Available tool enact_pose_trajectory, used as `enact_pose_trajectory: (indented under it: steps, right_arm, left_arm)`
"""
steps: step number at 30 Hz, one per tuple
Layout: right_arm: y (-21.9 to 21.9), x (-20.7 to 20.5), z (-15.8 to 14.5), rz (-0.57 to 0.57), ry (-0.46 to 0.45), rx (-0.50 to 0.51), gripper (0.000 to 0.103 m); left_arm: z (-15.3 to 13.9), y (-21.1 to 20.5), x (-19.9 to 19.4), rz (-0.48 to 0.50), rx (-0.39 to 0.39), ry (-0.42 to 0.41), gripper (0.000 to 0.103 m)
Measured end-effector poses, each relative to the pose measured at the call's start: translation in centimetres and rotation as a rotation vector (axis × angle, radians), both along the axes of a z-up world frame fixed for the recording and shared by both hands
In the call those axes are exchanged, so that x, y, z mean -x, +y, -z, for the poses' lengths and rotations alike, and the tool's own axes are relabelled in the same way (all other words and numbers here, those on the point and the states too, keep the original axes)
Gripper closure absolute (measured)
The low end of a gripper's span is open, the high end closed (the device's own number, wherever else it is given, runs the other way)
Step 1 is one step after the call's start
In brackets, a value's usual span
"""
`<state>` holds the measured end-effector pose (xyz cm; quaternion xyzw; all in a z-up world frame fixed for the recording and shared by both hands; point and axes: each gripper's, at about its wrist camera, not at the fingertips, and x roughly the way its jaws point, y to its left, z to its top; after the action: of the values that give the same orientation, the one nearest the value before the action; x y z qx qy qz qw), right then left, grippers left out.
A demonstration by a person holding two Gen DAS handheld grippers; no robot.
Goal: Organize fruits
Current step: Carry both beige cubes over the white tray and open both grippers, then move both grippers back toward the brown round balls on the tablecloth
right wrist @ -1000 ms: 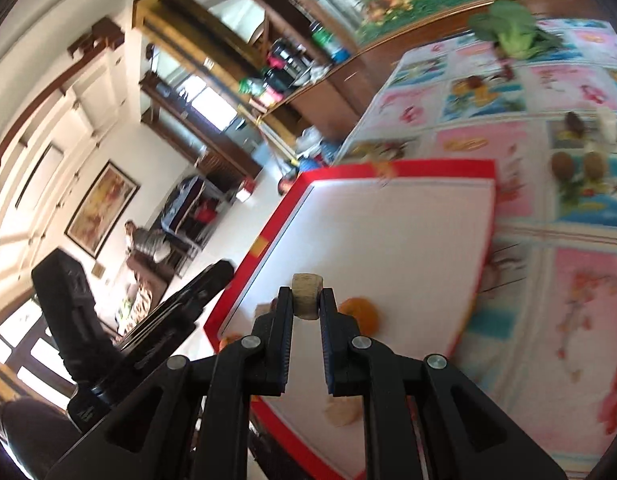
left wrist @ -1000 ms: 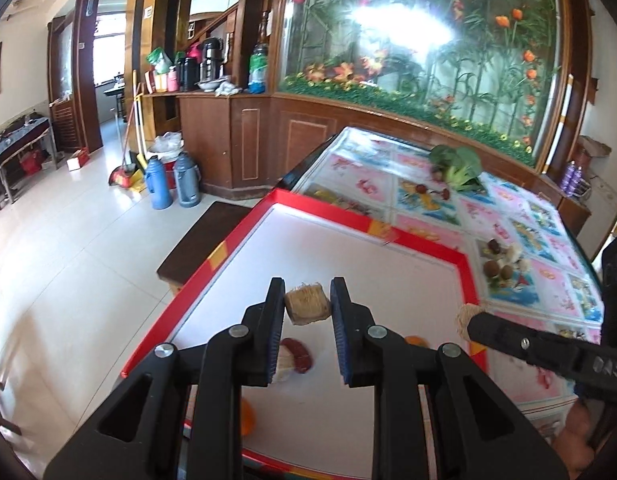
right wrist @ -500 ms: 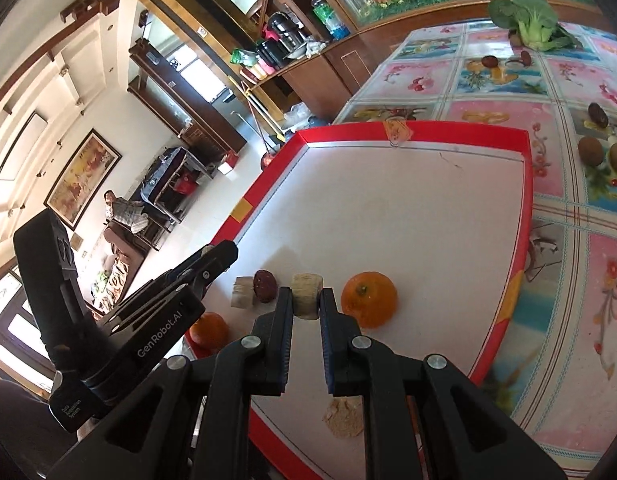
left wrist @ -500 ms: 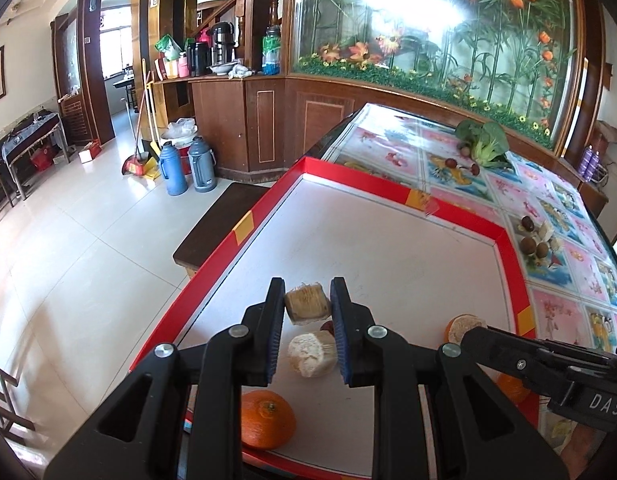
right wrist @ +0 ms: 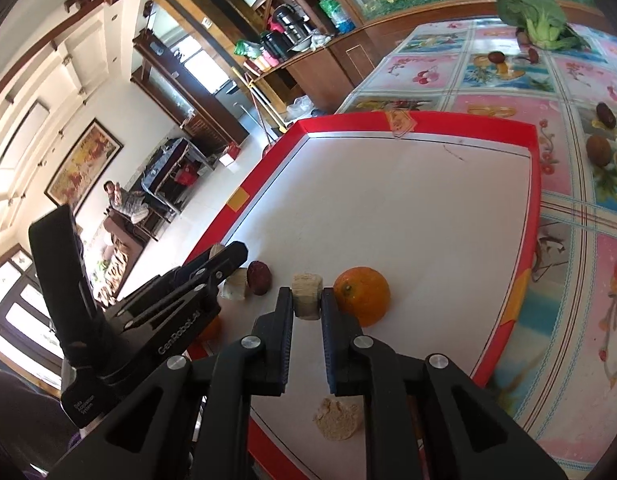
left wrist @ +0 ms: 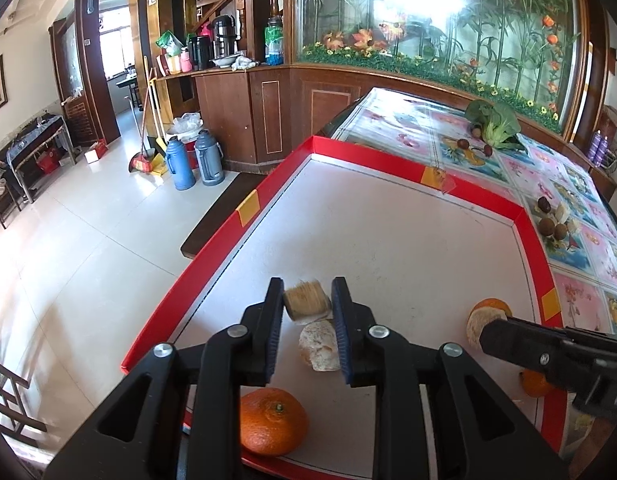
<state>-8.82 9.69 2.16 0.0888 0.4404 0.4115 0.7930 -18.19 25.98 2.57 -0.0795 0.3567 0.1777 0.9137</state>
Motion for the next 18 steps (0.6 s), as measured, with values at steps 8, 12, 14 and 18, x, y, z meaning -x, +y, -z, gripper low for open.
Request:
enact_pose_trajectory:
  steps: [8,12,14,18]
  right_arm:
    - [-0.2,0.0,-0.2,-0.023,0.006,-0.008,0.088]
    - [-1.0,0.2,-1.0,-0.036,-0.018,-0.053,0.088]
    - [-1.7,0.1,-1.4,-0.031,-0.036,-0.066,0.088]
    - [-3.5,-0.6,-1.7,0.015,-0.049,-0.075,0.078]
  left_arm:
    - [0.2,-0.3,0.0,-0.019,-0.025,0.013,0.038]
    - [0.2,-0.6,0.2,-0.011,-0.031,0.013,0.034]
    - [0.1,-0.9,0.1,-0.006,-0.038,0.016,0.033]
    - [0.0,-1.9,-0.1,0.012,-0.048,0.019,0.031]
